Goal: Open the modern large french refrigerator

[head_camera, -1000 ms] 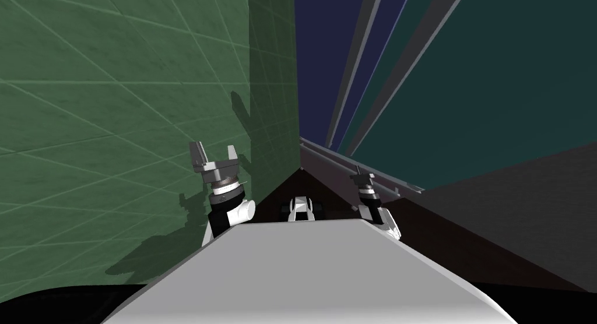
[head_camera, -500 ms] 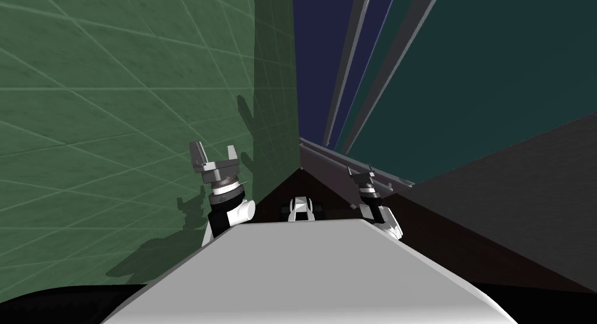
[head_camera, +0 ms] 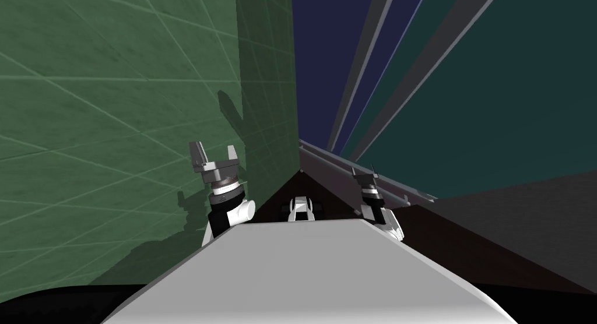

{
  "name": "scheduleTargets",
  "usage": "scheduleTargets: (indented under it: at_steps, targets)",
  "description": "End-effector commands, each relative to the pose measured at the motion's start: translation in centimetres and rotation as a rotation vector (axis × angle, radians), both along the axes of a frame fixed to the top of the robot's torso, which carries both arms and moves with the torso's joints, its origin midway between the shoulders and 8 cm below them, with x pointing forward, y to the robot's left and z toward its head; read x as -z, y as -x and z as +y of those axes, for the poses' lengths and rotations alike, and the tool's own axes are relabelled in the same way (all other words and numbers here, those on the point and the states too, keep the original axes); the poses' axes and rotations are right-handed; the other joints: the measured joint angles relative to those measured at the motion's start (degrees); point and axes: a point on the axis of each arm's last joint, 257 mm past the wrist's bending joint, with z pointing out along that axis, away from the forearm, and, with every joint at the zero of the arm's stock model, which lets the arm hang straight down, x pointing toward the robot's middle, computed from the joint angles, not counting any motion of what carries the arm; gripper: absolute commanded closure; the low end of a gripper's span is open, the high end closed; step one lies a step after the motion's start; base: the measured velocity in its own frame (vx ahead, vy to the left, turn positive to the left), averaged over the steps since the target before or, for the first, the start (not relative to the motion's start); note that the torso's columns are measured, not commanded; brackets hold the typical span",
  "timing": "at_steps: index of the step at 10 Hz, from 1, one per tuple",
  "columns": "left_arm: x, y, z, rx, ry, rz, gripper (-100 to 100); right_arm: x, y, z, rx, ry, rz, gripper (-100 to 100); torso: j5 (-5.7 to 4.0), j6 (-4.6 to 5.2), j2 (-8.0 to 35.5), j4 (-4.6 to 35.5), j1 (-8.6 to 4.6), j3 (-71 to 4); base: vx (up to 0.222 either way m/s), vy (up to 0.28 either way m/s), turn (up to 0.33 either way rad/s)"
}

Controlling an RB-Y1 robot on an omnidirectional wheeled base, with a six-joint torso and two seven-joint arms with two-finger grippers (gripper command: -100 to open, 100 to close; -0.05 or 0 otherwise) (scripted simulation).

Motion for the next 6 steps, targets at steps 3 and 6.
scheduleTargets:
  at_steps: [3, 6]
  targets:
    - [0.0, 0.0, 0.0, 0.000, 0.000, 0.000, 0, 1.2, 1.0, -3.2, 0.114, -0.015, 0.033, -100, 0.00, -0.01, -0.19, -0.06, -0.01, -0.13, 0.219, 0.064, -0.084]
    - [0.0, 0.0, 0.0, 0.000, 0.000, 0.000, 0, 0.3, 0.4, -4.4, 0.125, -0.015, 0.036, -100, -0.05, 0.00, 0.18, 0.03, -0.18, 0.08, 0.134, 0.019, -0.022]
